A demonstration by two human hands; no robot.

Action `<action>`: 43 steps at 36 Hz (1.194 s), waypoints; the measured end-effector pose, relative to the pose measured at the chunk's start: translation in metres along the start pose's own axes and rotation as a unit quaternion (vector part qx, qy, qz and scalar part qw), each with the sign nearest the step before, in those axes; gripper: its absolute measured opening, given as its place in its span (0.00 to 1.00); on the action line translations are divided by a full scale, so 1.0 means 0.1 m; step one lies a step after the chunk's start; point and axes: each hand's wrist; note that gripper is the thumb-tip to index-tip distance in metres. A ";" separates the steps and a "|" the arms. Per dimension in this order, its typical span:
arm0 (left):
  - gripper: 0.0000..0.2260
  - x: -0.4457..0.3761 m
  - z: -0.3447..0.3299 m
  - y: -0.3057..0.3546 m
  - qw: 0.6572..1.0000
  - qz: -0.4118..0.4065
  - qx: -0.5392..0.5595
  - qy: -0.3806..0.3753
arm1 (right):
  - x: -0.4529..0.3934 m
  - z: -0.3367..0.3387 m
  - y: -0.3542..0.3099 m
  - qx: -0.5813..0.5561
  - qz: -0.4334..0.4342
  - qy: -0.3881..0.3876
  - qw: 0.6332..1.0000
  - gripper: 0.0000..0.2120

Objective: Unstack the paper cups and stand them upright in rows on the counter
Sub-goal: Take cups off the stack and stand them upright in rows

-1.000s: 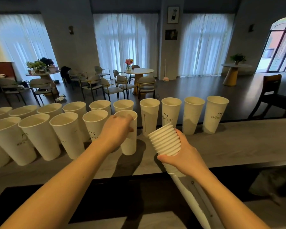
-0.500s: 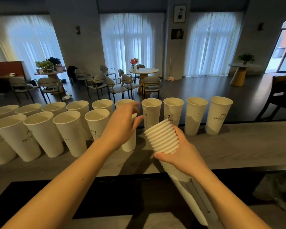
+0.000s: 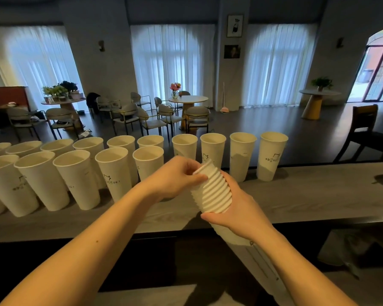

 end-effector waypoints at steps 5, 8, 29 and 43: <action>0.05 -0.12 0.07 0.10 0.990 0.009 -0.011 0.138 | 0.01 0.17 0.24 0.034 -0.024 0.021 0.999 0.52; 0.07 -0.21 0.18 0.11 0.961 -0.017 -0.096 0.258 | 0.00 0.27 0.39 0.015 -0.045 0.034 0.998 0.47; 0.19 -0.70 -0.19 -0.38 0.903 0.007 -0.379 0.201 | -0.12 0.37 0.67 -0.043 -0.036 0.047 0.997 0.49; 0.09 -0.47 -0.55 0.30 0.994 -0.019 -0.074 -0.079 | -0.04 0.33 0.54 -0.009 -0.039 0.040 0.998 0.53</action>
Point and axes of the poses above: each hand's wrist, its own x-axis away from the middle knuckle, its own z-axis out of the back of the hand, y = z × x, and after that the axes turned 6 degrees about -x, right-handed
